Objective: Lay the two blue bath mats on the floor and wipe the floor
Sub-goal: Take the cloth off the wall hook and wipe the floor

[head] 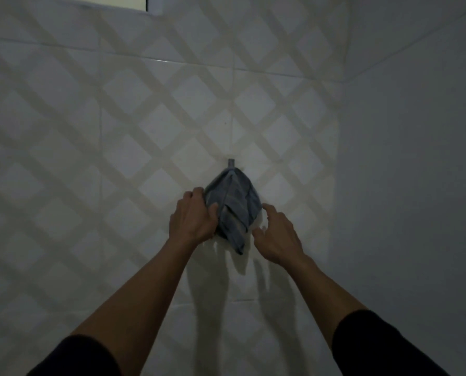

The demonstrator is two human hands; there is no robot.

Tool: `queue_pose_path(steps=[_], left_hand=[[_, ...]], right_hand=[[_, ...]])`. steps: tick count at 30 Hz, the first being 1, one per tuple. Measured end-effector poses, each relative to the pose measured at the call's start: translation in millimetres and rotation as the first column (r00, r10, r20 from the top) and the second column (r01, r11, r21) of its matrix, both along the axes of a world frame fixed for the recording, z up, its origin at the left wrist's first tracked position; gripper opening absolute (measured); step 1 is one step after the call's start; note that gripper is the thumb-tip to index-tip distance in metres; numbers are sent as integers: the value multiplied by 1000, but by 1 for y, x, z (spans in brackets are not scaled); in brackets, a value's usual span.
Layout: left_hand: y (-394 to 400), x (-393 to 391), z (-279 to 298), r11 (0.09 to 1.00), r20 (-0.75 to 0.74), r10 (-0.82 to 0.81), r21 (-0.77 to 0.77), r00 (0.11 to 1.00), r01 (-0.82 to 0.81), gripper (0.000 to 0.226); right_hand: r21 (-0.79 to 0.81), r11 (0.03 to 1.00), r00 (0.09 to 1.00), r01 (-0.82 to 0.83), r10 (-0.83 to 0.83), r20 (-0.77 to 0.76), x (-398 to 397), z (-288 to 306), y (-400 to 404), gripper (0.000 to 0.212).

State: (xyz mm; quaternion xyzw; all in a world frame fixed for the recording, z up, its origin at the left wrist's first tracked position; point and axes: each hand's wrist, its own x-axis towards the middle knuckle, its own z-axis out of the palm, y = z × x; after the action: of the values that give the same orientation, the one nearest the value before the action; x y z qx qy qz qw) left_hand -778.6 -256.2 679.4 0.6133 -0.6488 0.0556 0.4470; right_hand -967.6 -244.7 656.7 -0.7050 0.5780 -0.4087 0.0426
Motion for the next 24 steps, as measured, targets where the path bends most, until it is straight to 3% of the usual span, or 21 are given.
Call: queue_pose_path(steps=[5,10,13,16,21,24], left_hand=[[-26,-3,6,998,-42,21,-54,999,-24,45],[-37,-7,10,999,-222,-32,-18,974,29,40],[-40,-8,12,997,-252,-72,-15,965,71,33],[-40,-9,14,992,-295,-121,-69,948,105,26],[-36,-8,13,970,-401,-177,-226,899,90,23],[-33,-7,14,944,-456,-242,-313,857,100,23]], right_hand=[[-44,999,995,-7,12,98,14,9,-33,74],[-60,997,962,-43,58,267,23,14,-54,80],[-36,998,916,-44,54,396,28,20,-62,57],[-67,998,933,-19,42,357,34,25,-63,28],[-291,957,922,6,107,372,36,27,-57,19],[-342,940,895,4,149,420,33,29,-49,16]])
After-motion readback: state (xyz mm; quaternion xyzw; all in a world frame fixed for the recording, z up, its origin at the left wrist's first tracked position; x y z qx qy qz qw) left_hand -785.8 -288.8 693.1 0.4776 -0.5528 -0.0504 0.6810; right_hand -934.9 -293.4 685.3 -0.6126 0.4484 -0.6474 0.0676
